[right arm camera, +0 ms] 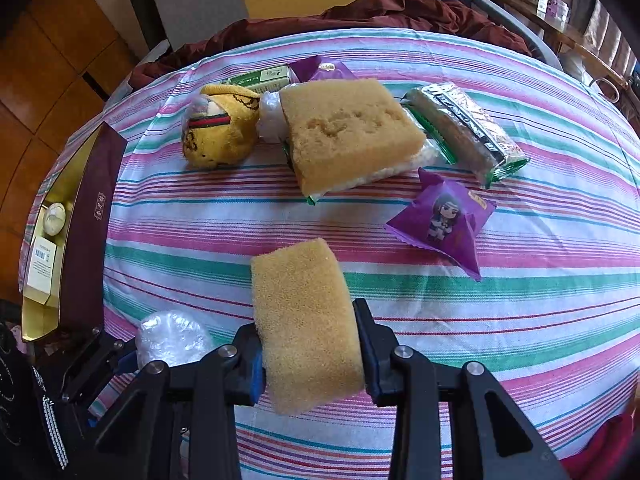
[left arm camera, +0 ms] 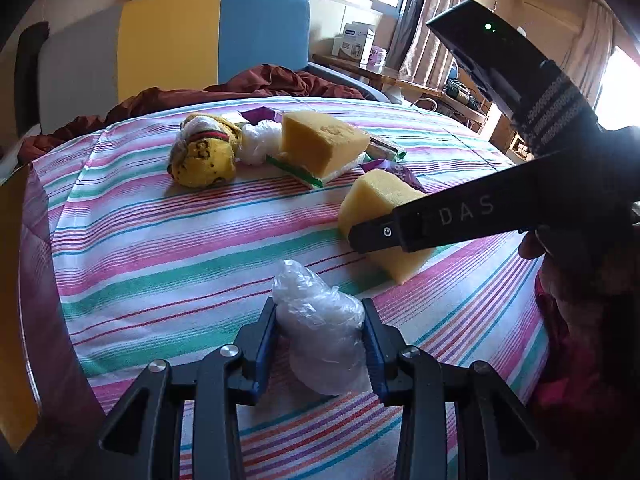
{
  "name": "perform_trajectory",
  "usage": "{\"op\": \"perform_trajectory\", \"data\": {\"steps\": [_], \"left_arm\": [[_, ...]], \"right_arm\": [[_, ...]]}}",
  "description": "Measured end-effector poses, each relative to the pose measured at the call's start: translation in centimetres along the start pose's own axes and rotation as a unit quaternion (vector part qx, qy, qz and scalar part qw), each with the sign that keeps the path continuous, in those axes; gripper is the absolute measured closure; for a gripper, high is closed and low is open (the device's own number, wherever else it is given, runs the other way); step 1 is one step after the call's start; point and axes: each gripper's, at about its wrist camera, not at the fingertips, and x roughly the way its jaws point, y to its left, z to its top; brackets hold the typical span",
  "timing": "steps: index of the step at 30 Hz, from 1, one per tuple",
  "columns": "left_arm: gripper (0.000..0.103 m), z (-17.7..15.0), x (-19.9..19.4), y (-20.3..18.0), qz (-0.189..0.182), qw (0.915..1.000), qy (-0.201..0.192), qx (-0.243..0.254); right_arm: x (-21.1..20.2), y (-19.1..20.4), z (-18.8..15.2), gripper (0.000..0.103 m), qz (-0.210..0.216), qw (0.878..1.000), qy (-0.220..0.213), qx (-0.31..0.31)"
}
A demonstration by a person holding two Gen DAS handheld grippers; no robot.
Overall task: Organize objects
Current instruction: 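Carry the plastic bundle into the gold tray and open the left gripper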
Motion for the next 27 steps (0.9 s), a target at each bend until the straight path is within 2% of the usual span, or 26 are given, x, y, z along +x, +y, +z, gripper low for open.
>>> {"op": "perform_trajectory", "data": {"steps": [9,18,22,27], "left_arm": [[0.064,1.2,-5.8,-0.1,0.007,0.9985,-0.054,0.004],[0.064,1.7,-11.4,4.8,0.065,0.9923,-0.096,-0.043],[0.063,0.4,-13.9,9.0,0.106,0.9851,-0.105,-0.085],[0.063,-2.4,-16.9,14.3,0.163,0.9693,-0.116,-0.143]], "right_arm": [[-0.2,0.2,-0.2,0.068,-0.015,1.0,-0.001,-0.012],[0.4,1.0,-0.3,0.068,-0.039,0.999,0.005,-0.029],[0.5,1.5,-0.3,0.068,-0.055,0.998,0.002,-0.04],[0.6,1.7,-0.3,0.068,-0.062,0.997,0.003,-0.048]]}}
